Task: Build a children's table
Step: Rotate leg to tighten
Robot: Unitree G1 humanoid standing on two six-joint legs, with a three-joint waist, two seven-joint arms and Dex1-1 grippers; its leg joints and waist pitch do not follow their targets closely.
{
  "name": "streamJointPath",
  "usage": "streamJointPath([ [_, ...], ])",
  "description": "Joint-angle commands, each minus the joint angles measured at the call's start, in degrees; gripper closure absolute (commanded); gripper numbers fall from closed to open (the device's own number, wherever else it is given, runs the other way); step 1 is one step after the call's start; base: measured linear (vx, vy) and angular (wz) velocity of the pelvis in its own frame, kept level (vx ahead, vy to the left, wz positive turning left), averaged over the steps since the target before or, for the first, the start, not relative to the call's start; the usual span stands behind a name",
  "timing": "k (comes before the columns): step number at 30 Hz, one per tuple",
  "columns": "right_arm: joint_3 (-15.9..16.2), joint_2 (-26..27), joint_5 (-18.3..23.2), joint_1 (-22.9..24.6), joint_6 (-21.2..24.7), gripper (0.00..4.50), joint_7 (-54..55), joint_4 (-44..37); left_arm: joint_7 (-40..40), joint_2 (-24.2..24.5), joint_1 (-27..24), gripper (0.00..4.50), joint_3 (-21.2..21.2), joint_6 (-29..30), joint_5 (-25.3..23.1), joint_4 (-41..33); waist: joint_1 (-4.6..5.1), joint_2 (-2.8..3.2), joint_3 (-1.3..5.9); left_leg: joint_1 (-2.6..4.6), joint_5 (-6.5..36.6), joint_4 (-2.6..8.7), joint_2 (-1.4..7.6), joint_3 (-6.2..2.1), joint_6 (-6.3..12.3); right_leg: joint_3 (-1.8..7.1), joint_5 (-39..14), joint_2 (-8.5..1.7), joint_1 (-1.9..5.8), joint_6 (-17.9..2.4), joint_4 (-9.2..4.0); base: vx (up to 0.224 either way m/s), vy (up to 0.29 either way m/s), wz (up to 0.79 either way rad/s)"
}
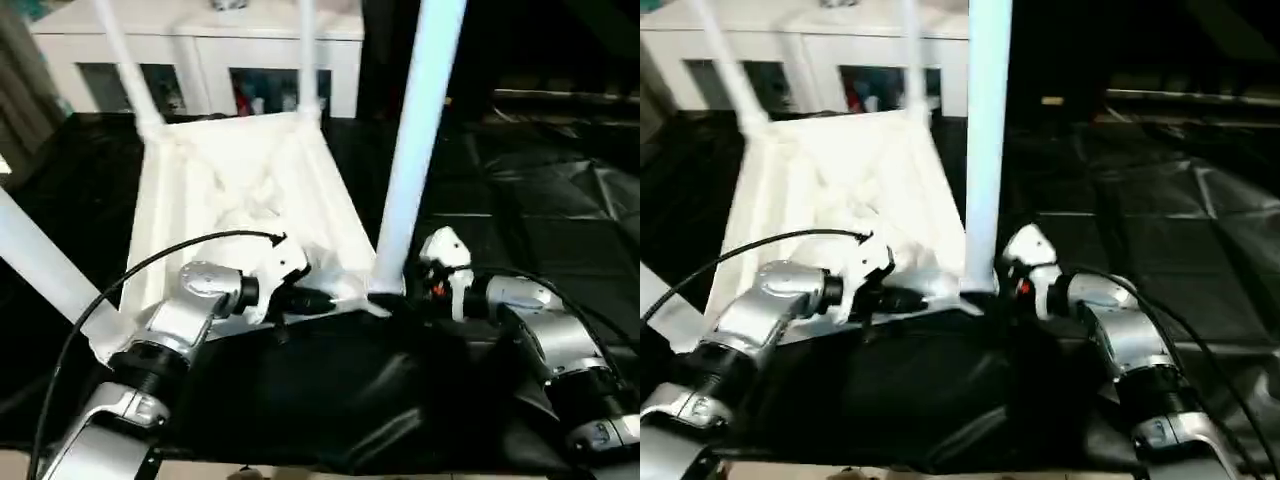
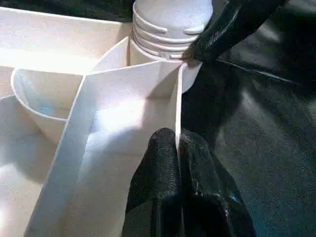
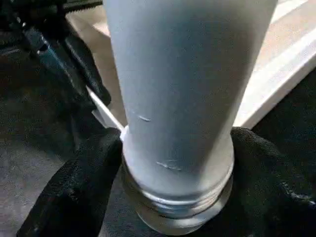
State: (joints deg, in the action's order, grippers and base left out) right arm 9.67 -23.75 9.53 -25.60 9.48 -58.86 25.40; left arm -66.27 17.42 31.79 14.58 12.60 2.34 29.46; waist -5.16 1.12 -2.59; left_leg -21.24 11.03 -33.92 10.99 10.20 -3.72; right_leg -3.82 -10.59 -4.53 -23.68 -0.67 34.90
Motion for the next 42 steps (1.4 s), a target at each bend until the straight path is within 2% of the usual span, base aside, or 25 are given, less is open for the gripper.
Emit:
streamJointPath([
  [1, 1.23, -0.03, -0.70, -0.11, 0.28, 1.00, -1.02, 0.09, -2.19, -1.15, 0.41, 4.50, -0.67, -0.89, 4.51, -3.51, 0.17, -1.13, 3.52, 0.33, 6.25, 3.48, 2.13, -0.19, 5.76, 2.58, -7.21, -3.65, 3.52, -14.20, -3.64, 0.000, 0.000, 0.00],
  [3, 1.24, 0.06, -0.78, -0.23, 0.25, 1.00, -1.05, 0.32, -2.26, -1.13, 0.38, 4.50, -0.73, -0.87, 4.49, -3.54, 0.14, -1.14, 3.58, 0.38, 6.13, 3.47, 2.12, -0.22, 5.38, 2.61, -7.41, -3.62, 3.50, -13.85, -3.64, 0.000, 0.000, 0.00],
  [6, 1.03, 0.54, -0.02, -0.54, 0.42, 1.38, -1.23, 0.63, -2.31, -1.13, 0.15, 4.50, -1.08, -0.31, 4.32, -4.09, 0.14, -1.27, 3.65, 0.33, 5.51, 3.45, 2.14, -0.27, 5.47, 2.60, -6.63, -3.66, 3.60, -13.86, -3.47, 0.000, 0.000, 0.00],
  [10, 1.26, 0.58, 0.14, -0.39, 0.55, 1.64, -2.07, 0.54, -2.63, -0.93, -0.05, 4.50, -1.10, 0.03, 4.32, -4.42, 0.12, -1.34, 3.67, 0.24, 4.72, 3.35, 2.04, -0.23, 5.96, 2.55, -5.62, -3.58, 3.65, -14.00, -3.35, 0.000, 0.000, 0.00],
  [15, 1.12, 0.83, 0.06, 0.06, 0.42, 1.71, -2.52, 0.60, -2.91, -0.73, -0.28, 4.50, -0.96, 0.34, 4.42, -4.75, 0.09, -1.34, 3.66, 0.27, 4.90, 3.31, 2.06, -0.22, 5.95, 2.55, -6.34, -3.59, 3.63, -13.86, -3.41, 0.000, 0.000, 0.00],
  [16, 1.13, 0.93, 0.05, 0.22, 0.42, 1.72, -2.45, 0.55, -3.00, -0.65, -0.30, 4.50, -0.94, 0.35, 4.39, -4.74, 0.05, -1.06, 3.65, 0.31, 4.92, 3.32, 2.06, -0.25, 5.89, 2.53, -6.38, -3.57, 3.57, -13.89, -3.40, 0.000, 0.000, 0.00],
  [20, 0.68, 1.57, 0.28, 0.89, 0.57, 1.73, -1.44, 0.51, -2.97, -0.61, -0.34, 4.50, -0.96, 0.55, 4.25, -4.83, 0.12, -1.25, 3.71, 0.29, 4.91, 3.27, 1.99, -0.22, 5.76, 2.53, -5.85, -3.53, 3.66, -13.94, -3.35, 0.000, 0.000, 0.00],
  [21, -0.42, 2.99, -0.40, 0.57, 0.84, 1.73, 2.68, 2.63, 0.09, -1.38, 0.11, 4.50, -1.15, -0.02, 2.87, -3.52, 0.09, -0.89, 3.69, 0.30, 4.83, 3.28, 2.01, -0.27, 5.68, 2.54, -5.83, -3.55, 3.59, -14.03, -3.33, 0.000, 0.000, 0.00],
  [22, -0.42, 2.99, -0.40, 0.57, 0.84, 1.73, 2.68, 2.63, 0.09, -1.38, 0.11, 4.50, -1.15, -0.02, 2.87, -3.52, 0.09, -0.89, 3.69, 0.30, 4.83, 3.28, 2.01, -0.27, 5.68, 2.54, -5.83, -3.55, 3.59, -14.03, -3.33, 0.000, 0.000, 0.00],
  [23, -1.26, 4.71, -2.49, -0.13, 0.00, 1.73, 8.96, 5.66, 5.04, -2.69, 0.88, 4.50, -1.50, -2.02, 0.75, -1.03, 0.32, -0.99, 3.68, 0.24, 5.43, 3.32, 1.94, -0.29, 5.12, 2.52, -6.62, -3.58, 3.55, -14.00, -3.47, 0.000, 0.000, 0.00],
  [24, -1.95, 5.87, -3.31, -0.49, -0.41, 1.73, 12.75, 7.17, 7.86, -3.64, 1.36, 4.50, -2.06, -2.28, 0.15, 0.42, 0.60, -1.02, 3.40, 0.31, 6.72, 3.52, 1.89, -0.29, 4.15, 2.48, -8.90, -3.54, 3.42, -13.53, -3.91, 0.000, 0.000, 0.00],
  [26, -4.55, 9.57, -3.53, -1.16, -0.16, 1.73, 22.08, 10.23, 13.74, -6.09, 2.29, 4.50, -3.24, -2.17, -0.66, 3.60, 1.00, -1.14, 3.32, 0.47, 7.76, 3.71, 1.78, -0.40, 2.52, 2.44, -12.23, -3.57, 3.56, -12.46, -4.20, 0.000, 0.000, 0.00],
  [27, -4.55, 9.57, -3.53, -1.16, -0.16, 1.73, 22.08, 10.23, 13.74, -6.09, 2.29, 4.50, -3.24, -2.17, -0.66, 3.60, 1.19, -1.08, 3.14, 0.53, 8.57, 3.86, 1.73, -0.38, 2.12, 2.42, -14.12, -3.54, 3.41, -12.01, -4.49, 0.000, 0.000, 0.00],
  [28, -6.67, 12.30, -2.76, -1.56, 0.41, 1.73, 27.69, 11.75, 17.39, -7.87, 2.74, 4.50, -3.39, -1.72, -1.42, 5.21, 1.36, -0.76, 3.15, 0.70, 10.24, 3.85, 1.66, -0.47, 1.44, 2.44, -17.55, -3.74, 3.44, -10.99, -4.86, 0.000, 0.000, 0.00],
  [29, -7.47, 13.52, -2.48, -1.73, 0.67, 1.73, 29.93, 12.35, 19.15, -8.74, 2.94, 4.50, -3.33, -1.55, -1.88, 5.92, 1.62, -0.93, 3.07, 0.65, 10.58, 3.91, 1.63, -0.40, 1.36, 2.54, -18.75, -3.70, 3.31, -10.27, -5.16, 0.000, 0.000, 0.00],
  [30, -8.57, 16.28, -2.69, -2.38, 0.25, 1.74, 35.44, 14.10, 23.95, -11.33, 3.55, 4.50, -2.99, -1.03, -3.01, 7.58, 1.73, -0.84, 3.03, 0.74, 11.30, 4.02, 1.72, -0.56, 1.18, 2.55, -20.19, -3.79, 3.21, -9.82, -5.23, 0.000, 0.000, 0.00],
  [32, -7.82, 18.83, -4.60, -3.57, -0.45, 1.74, 40.86, 16.46, 29.91, -15.19, 4.82, 4.50, -2.67, -0.51, -3.94, 9.42, 1.86, -0.87, 3.04, 0.90, 11.99, 4.11, 1.66, -0.56, 0.76, 2.49, -20.99, -3.64, 3.14, -9.44, -5.38, 0.000, 0.000, 0.00],
  [34, -7.03, 19.25, -5.65, -4.08, -1.00, 1.74, 41.61, 17.38, 30.75, -16.36, 5.25, 4.50, -2.58, -0.42, -4.11, 10.04, 1.91, -0.95, 3.07, 0.92, 12.23, 4.16, 1.61, -0.63, 0.59, 2.52, -20.35, -3.61, 3.27, -9.44, -5.39, 0.000, 0.000, 0.00],
  [36, -6.12, 19.93, -6.24, -4.81, -2.63, 1.74, 40.48, 18.32, 30.09, -17.67, 5.76, 4.50, -1.16, -0.85, -5.08, 10.75, 1.73, -0.97, 3.14, 0.76, 11.96, 4.05, 1.51, -0.57, 1.80, 2.59, -19.20, -3.75, 3.37, -9.55, -5.37, 0.000, 0.000, 0.00],
  [38, -7.55, 20.43, -3.82, -4.80, -2.96, 1.74, 37.84, 17.24, 28.88, -17.52, 5.83, 4.50, -0.42, -1.09, -5.42, 10.72, 1.68, -0.93, 3.12, 0.73, 12.12, 4.05, 1.48, -0.55, 2.36, 2.56, -19.39, -3.76, 3.38, -9.35, -5.45, 0.000, 0.000, 0.00],
  [39, -8.29, 20.57, -2.99, -4.77, -3.58, 1.18, 36.59, 16.50, 28.45, -17.25, 5.86, 4.50, -0.53, -0.94, -5.32, 10.76, 1.62, -0.96, 3.22, 0.68, 11.52, 4.08, 1.56, -0.57, 2.93, 2.57, -18.56, -3.70, 3.43, -9.39, -5.35, 0.000, 0.000, 0.00],
  [42, -8.20, 19.54, -3.09, -4.79, -5.14, 1.01, 34.78, 15.06, 26.92, -15.93, 5.79, 4.50, -0.87, -0.70, -5.05, 10.54, 1.59, -0.98, 3.23, 0.60, 11.35, 4.06, 1.61, -0.56, 3.17, 2.54, -17.75, -3.74, 3.45, -9.83, -5.26, 0.000, 0.000, 0.00],
])
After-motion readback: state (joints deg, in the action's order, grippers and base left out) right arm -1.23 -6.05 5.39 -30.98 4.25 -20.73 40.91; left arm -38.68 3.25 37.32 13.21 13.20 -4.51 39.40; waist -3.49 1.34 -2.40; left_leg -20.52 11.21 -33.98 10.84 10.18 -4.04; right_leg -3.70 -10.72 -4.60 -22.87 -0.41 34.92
